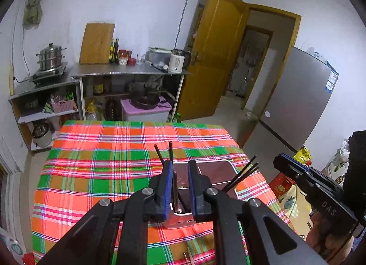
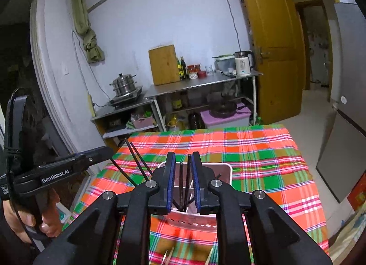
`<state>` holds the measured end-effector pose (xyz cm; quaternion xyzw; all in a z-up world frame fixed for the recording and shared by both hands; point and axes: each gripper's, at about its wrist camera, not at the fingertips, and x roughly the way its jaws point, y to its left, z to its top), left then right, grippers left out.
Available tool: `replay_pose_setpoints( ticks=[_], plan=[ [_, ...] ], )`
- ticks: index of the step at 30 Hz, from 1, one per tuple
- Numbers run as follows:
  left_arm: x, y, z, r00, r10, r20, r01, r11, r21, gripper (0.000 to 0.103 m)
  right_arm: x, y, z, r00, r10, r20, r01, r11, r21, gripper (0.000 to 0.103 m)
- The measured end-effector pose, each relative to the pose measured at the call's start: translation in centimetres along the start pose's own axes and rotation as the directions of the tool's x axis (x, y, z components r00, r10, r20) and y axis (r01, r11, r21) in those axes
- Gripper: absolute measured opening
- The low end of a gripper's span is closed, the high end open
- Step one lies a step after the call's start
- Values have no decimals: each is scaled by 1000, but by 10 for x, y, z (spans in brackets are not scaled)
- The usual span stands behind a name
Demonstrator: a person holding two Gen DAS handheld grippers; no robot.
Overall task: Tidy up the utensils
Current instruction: 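Open both grippers to release the chopsticks inside the basket, then move both grippers back over the remaining utensils on the cloth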
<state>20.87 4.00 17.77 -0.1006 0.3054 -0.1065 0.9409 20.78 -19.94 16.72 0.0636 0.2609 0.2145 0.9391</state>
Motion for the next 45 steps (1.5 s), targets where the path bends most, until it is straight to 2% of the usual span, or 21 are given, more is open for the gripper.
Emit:
replay_pose_setpoints(
  ticks=[10, 16, 21, 28, 32, 38, 45],
  plan=[
    [-28, -10, -27, 1000, -1, 14, 1, 1000, 15, 13, -34, -9, -16, 1000, -10, 27, 9, 999, 34, 14],
    [-29, -8, -61, 1000, -2, -29, 2, 1000, -14, 13, -45, -15, -40, 1000, -16, 1, 16, 998, 55, 14],
    [-18, -5, -96, 996, -3, -95, 0, 999, -32, 13, -45, -23, -66, 999, -26, -47, 30, 996, 83, 14],
    [5, -1, -144, 980, -9, -198, -2, 998, -55, 13, -37, -39, -106, 989, -58, -136, 74, 990, 122, 14],
    [23, 2, -166, 965, -25, -260, 3, 996, -85, 13, -26, -47, -131, 977, -80, -200, 108, 985, 134, 14],
    [46, 6, -188, 945, -44, -323, 10, 994, -106, 13, -9, -59, -158, 955, -91, -281, 137, 979, 149, 14],
    [69, 6, -201, 928, -42, -369, 1, 994, -113, 13, 7, -66, -174, 938, -97, -333, 157, 975, 159, 14]
  ],
)
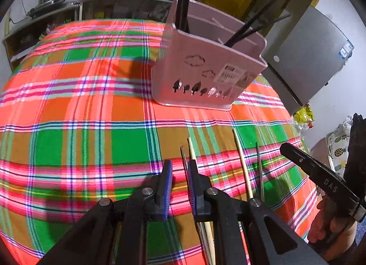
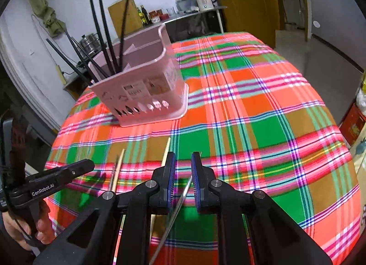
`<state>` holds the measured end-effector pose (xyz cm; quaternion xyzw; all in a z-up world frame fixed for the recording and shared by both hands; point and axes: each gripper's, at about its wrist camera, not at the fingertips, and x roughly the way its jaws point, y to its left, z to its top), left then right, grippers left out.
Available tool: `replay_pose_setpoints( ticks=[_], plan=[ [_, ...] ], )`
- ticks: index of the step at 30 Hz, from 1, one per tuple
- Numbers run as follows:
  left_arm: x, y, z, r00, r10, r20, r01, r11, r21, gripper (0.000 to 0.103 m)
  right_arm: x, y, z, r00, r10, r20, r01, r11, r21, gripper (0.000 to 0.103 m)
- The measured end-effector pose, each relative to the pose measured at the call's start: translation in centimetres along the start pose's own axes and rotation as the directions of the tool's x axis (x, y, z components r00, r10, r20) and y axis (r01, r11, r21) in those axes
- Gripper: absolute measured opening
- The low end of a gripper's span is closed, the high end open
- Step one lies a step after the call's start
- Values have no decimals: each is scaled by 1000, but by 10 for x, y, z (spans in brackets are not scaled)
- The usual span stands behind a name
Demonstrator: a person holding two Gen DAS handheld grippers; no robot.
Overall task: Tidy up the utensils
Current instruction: 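Move both grippers back over the remaining utensils on the cloth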
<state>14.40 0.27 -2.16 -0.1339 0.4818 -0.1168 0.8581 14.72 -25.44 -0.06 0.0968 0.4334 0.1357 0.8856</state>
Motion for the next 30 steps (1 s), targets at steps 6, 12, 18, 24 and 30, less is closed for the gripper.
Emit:
replay_pose_setpoints(
  ticks=[6, 12, 18, 24, 30],
  plan=[
    [11, -2, 0, 1000, -5, -22, 5, 1000, -6, 13, 13, -6, -3, 1000, -7, -25, 7, 1000, 13, 14],
    [21, -6, 2, 999, 1, -35, -1, 1000, -3, 13, 23, -11, -3, 999, -13, -45, 14, 1000, 21, 14],
    [30, -8, 1, 998, 28, -51, -28, 1000, 5, 13, 32, -10, -5, 997, -25, -72, 26, 1000, 14, 14],
    [32, -11, 0, 998, 37, -44, -37, 999, 15, 13, 41, -10, -10, 994, -35, -103, 37, 999, 13, 14],
    [34, -14, -1, 998, 57, -34, -56, 998, 26, 13, 46, -6, -11, 992, -42, -119, 43, 999, 0, 14]
  ],
)
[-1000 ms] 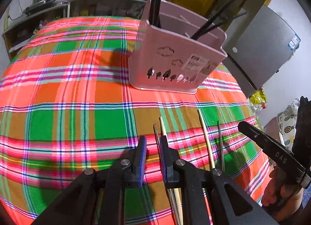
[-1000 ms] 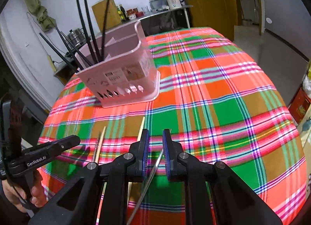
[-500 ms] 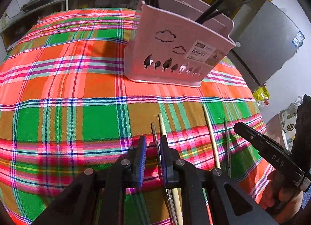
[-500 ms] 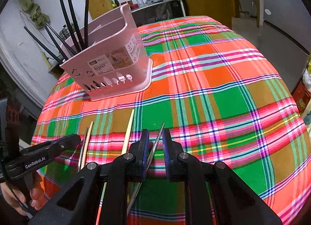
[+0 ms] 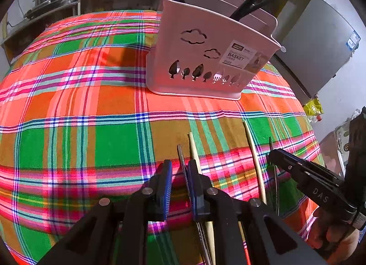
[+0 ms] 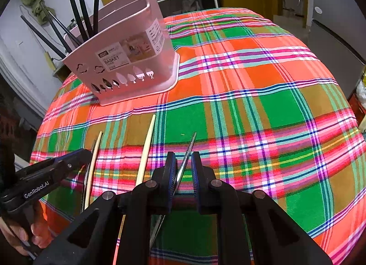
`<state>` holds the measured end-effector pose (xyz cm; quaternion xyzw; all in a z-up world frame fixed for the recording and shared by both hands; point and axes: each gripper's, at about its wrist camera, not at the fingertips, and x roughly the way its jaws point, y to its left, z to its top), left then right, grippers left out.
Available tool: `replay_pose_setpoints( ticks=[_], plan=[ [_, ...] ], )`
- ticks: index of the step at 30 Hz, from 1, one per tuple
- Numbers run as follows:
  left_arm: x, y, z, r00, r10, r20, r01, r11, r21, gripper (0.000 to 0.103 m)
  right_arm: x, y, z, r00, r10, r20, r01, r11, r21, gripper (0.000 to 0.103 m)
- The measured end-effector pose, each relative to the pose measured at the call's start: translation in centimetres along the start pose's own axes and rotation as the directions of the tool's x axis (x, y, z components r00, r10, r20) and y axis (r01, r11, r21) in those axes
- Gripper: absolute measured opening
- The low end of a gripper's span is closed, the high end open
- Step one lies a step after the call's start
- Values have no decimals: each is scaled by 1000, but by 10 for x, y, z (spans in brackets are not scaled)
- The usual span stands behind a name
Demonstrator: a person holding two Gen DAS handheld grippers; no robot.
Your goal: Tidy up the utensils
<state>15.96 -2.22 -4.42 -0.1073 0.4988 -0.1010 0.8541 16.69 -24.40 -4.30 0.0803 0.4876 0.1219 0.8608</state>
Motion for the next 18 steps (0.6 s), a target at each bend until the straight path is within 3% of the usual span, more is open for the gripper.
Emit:
replay_pose_setpoints(
  ticks=[18],
  plan=[
    [8, -28, -1, 991, 136, 17, -137, 986, 99, 13, 7, 14, 5, 996, -87, -11, 87, 995, -40, 14]
  ],
)
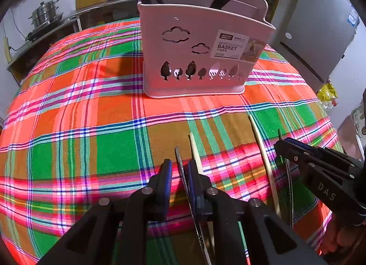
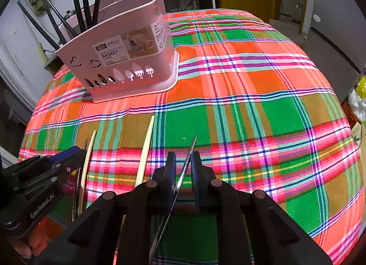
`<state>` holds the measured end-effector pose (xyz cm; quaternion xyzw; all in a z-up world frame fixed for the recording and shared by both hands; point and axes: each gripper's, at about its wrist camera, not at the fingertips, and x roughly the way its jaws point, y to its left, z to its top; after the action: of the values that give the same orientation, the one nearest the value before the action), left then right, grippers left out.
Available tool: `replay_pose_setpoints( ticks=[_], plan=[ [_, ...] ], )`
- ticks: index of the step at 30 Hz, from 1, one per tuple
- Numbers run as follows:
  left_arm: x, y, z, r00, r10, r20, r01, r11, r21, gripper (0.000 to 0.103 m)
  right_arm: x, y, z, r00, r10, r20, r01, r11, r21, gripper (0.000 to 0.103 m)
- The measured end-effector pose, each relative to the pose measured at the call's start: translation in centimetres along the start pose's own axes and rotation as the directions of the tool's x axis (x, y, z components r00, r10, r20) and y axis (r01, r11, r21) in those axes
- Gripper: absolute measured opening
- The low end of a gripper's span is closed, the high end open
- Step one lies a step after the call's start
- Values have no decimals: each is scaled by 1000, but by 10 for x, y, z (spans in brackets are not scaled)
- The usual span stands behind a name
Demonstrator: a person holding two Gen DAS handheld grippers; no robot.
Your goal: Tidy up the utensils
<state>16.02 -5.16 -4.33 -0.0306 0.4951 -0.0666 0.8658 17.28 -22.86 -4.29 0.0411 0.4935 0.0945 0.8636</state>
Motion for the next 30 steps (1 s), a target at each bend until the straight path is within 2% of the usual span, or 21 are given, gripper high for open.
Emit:
replay_pose_setpoints(
  ticks=[5, 16, 30],
  plan=[
    [-1, 4, 3, 1000, -20, -15, 20, 999, -29, 7, 2, -1, 2, 1000, 7, -3, -7, 1000, 0, 7],
    [-10, 20, 11, 997, -80, -16, 79, 994, -71, 4, -5, -4, 5, 998, 69, 5, -69, 998, 14, 4],
    [-63, 29, 39, 988, -118, 99, 123, 991, -50, 4, -44, -5, 25, 989, 107, 99, -108, 994, 5, 4]
  ],
)
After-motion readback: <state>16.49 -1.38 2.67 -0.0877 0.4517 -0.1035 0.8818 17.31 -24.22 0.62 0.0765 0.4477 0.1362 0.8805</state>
